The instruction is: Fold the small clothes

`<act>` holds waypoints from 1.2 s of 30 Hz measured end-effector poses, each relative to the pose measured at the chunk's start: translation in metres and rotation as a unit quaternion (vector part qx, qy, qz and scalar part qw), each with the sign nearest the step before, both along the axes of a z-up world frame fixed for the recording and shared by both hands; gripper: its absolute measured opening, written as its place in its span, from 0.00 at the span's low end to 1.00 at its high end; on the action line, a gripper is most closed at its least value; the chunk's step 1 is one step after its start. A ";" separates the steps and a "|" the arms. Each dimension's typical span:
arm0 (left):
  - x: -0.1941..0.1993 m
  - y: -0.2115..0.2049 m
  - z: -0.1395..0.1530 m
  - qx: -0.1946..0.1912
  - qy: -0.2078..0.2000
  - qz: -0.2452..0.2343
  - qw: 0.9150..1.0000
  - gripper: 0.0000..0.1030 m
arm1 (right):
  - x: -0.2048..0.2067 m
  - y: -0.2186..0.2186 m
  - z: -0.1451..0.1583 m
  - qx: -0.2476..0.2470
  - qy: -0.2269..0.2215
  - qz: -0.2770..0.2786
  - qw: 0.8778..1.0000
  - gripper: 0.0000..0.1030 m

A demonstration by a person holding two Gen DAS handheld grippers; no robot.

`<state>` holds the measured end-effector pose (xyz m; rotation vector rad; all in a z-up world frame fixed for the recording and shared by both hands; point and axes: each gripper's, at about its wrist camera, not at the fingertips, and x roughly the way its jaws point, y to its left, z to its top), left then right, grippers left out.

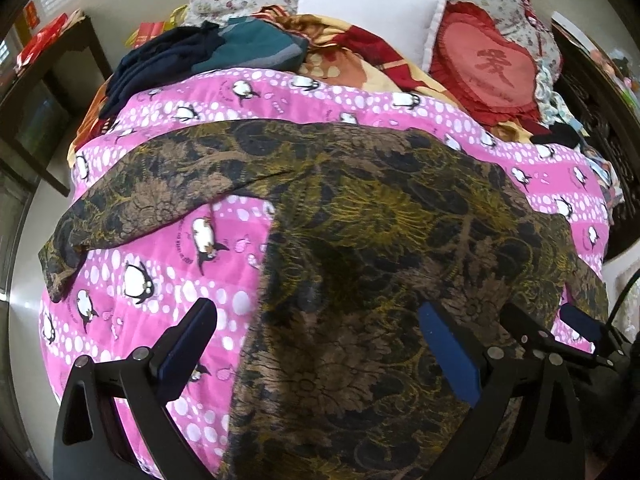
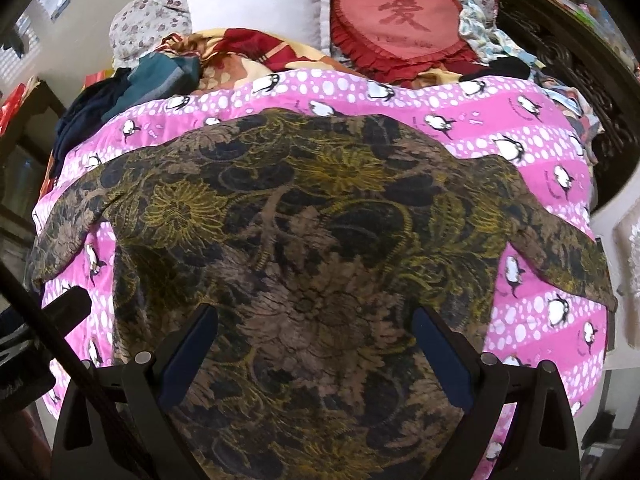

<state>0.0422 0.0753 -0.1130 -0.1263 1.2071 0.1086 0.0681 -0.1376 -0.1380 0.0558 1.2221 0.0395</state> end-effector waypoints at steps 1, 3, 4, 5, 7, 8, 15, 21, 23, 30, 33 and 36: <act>-0.001 0.005 0.000 0.000 0.000 0.004 1.000 0.98 | 0.002 0.004 -0.002 0.000 0.002 0.003 1.000 0.97; -0.002 0.017 -0.001 0.001 0.001 0.013 1.000 0.98 | 0.006 0.015 -0.007 -0.002 0.005 0.011 1.000 0.97; -0.002 0.024 -0.001 0.002 0.001 0.020 1.000 0.98 | 0.007 0.020 -0.010 -0.002 0.007 0.016 1.000 0.97; -0.003 0.030 -0.001 0.003 0.002 0.024 1.000 0.98 | 0.009 0.025 -0.011 -0.003 0.008 0.020 1.000 0.97; -0.003 0.044 -0.002 0.002 0.005 0.037 0.999 0.98 | 0.011 0.034 -0.014 -0.004 0.008 0.028 1.000 0.97; -0.004 0.052 -0.001 0.001 0.005 0.047 0.999 0.98 | 0.012 0.039 -0.016 -0.004 0.009 0.033 0.999 0.97; -0.019 0.131 0.000 0.001 0.001 0.127 0.992 0.98 | 0.019 0.075 -0.023 0.003 0.009 0.068 0.998 0.97; -0.040 0.230 -0.007 0.009 -0.003 0.229 0.973 0.98 | 0.028 0.110 -0.027 0.008 0.006 0.097 0.995 0.97; -0.051 0.264 -0.013 -0.002 -0.003 0.277 0.961 0.98 | 0.030 0.118 -0.028 0.010 0.006 0.103 0.995 0.97; -0.086 0.344 -0.041 -0.086 -0.020 0.391 0.916 0.98 | 0.029 0.148 -0.039 0.008 0.018 0.122 0.992 0.97; -0.099 0.367 -0.061 -0.157 -0.030 0.442 0.883 0.98 | 0.028 0.160 -0.044 0.007 0.023 0.129 0.991 0.97; -0.103 0.381 -0.078 -0.186 -0.032 0.476 0.859 0.98 | 0.027 0.170 -0.048 0.009 0.027 0.135 0.990 0.97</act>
